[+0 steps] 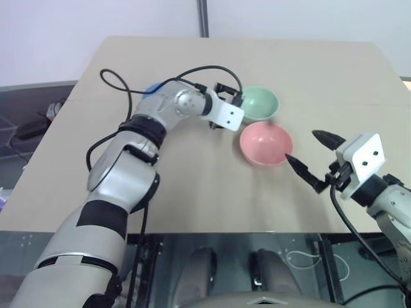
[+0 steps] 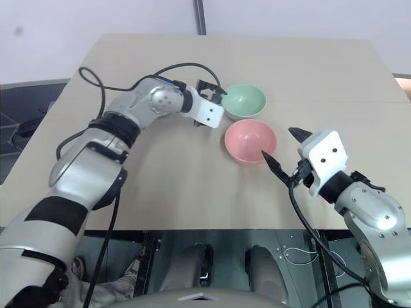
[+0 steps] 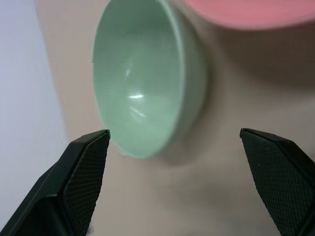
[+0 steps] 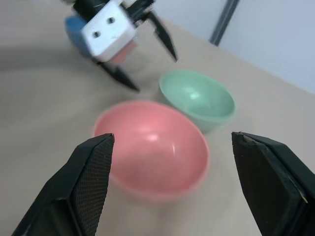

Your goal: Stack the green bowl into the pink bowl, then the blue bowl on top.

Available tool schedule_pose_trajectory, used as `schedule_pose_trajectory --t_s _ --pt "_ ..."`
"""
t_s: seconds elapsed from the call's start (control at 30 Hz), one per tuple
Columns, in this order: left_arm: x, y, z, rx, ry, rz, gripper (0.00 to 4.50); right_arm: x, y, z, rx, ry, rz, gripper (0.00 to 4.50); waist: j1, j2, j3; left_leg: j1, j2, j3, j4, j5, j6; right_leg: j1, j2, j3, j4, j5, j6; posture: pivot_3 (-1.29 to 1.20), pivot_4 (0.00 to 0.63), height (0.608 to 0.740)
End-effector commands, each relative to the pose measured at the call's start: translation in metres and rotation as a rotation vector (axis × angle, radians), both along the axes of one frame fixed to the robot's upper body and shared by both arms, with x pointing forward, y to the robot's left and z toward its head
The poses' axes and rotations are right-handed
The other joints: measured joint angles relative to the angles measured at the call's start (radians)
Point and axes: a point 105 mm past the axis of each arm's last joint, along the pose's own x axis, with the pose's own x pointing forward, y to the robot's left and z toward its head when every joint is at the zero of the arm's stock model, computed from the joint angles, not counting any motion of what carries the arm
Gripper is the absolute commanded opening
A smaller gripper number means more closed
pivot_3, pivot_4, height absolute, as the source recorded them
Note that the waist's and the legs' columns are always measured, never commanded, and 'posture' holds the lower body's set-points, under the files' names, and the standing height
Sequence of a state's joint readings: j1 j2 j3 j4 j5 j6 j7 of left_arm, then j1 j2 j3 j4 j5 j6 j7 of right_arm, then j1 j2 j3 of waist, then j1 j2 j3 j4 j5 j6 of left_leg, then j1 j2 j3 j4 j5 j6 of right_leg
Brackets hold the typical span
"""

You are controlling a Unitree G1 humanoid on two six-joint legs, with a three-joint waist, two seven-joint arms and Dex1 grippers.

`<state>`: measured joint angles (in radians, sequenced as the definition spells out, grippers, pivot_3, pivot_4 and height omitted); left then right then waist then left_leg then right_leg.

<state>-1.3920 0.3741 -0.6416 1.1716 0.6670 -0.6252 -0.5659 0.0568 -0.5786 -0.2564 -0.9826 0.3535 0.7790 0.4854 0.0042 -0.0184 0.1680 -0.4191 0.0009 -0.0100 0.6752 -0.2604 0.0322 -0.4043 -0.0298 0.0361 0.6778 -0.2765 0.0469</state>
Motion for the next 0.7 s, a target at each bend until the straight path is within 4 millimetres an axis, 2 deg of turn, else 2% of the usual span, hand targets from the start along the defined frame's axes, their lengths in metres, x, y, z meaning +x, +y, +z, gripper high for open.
schedule_pose_trajectory --t_s 0.03,0.13,0.17,0.2,0.4,0.43,0.47,0.6,0.7 --pt "0.005 -0.006 0.008 0.049 -0.089 -0.012 4.5 -0.011 -0.005 0.012 -0.028 -0.065 -0.022 4.13 -0.004 0.0 0.0 0.0 0.0 0.0 0.0 0.0 0.0 0.0 0.0 0.0 0.0 0.0 0.0 0.0 0.15 0.74" --pt "0.006 -0.013 0.006 0.061 -0.106 -0.014 4.5 -0.015 -0.011 0.01 -0.048 -0.06 -0.032 4.13 -0.008 -0.001 0.0 0.0 0.0 0.0 0.0 0.0 0.0 0.0 0.0 0.0 0.001 0.0 0.0 0.0 0.15 0.74" --pt "0.007 -0.013 0.004 0.082 -0.116 -0.016 3.97 -0.016 -0.012 0.01 -0.055 -0.059 -0.035 4.17 -0.008 -0.001 0.001 0.001 0.0 0.0 0.0 0.0 0.0 0.0 0.0 0.0 0.001 0.0 0.0 0.0 0.15 0.74" --pt "0.007 -0.012 0.003 0.097 -0.119 -0.018 3.75 -0.016 -0.013 0.01 -0.06 -0.059 -0.036 4.17 -0.009 -0.001 0.001 0.0 0.0 0.0 0.0 0.0 0.0 0.0 0.0 0.0 0.001 0.0 0.0 0.0 0.15 0.74" --pt "0.007 -0.015 -0.003 0.095 -0.108 -0.013 0.77 -0.018 -0.016 0.012 -0.07 -0.069 -0.045 4.17 -0.013 -0.001 0.001 0.001 0.0 0.0 0.0 0.0 0.0 0.0 0.0 0.0 0.001 0.0 0.0 0.0 0.15 0.74" --pt "0.006 -0.014 -0.004 0.095 -0.097 -0.014 0.33 -0.018 -0.016 0.013 -0.071 -0.071 -0.046 4.17 -0.013 -0.001 0.001 0.0 0.0 0.0 0.001 0.0 0.0 0.0 0.0 0.0 0.001 0.0 0.0 0.0 0.15 0.74" --pt "0.006 -0.014 -0.005 0.092 -0.09 -0.015 0.08 -0.018 -0.016 0.014 -0.071 -0.072 -0.048 4.17 -0.013 -0.002 0.001 0.0 0.0 0.0 0.001 0.0 0.0 0.0 0.0 0.001 0.001 0.0 0.0 0.0 0.15 0.74" --pt "0.003 -0.013 0.0 0.042 -0.069 -0.035 0.02 -0.017 -0.016 0.015 -0.07 -0.073 -0.052 4.17 -0.012 -0.002 0.001 0.0 0.0 0.001 0.001 0.0 0.0 0.0 0.0 0.001 0.001 0.0 0.0 0.0 0.15 0.74" --pt "-0.005 -0.01 0.019 -0.026 -0.051 -0.099 0.02 -0.015 -0.016 0.015 -0.071 -0.071 -0.059 4.17 -0.016 -0.002 0.001 0.0 0.0 0.001 0.001 0.0 0.0 0.0 0.0 0.001 0.001 0.0 0.0 0.0 0.15 0.74"
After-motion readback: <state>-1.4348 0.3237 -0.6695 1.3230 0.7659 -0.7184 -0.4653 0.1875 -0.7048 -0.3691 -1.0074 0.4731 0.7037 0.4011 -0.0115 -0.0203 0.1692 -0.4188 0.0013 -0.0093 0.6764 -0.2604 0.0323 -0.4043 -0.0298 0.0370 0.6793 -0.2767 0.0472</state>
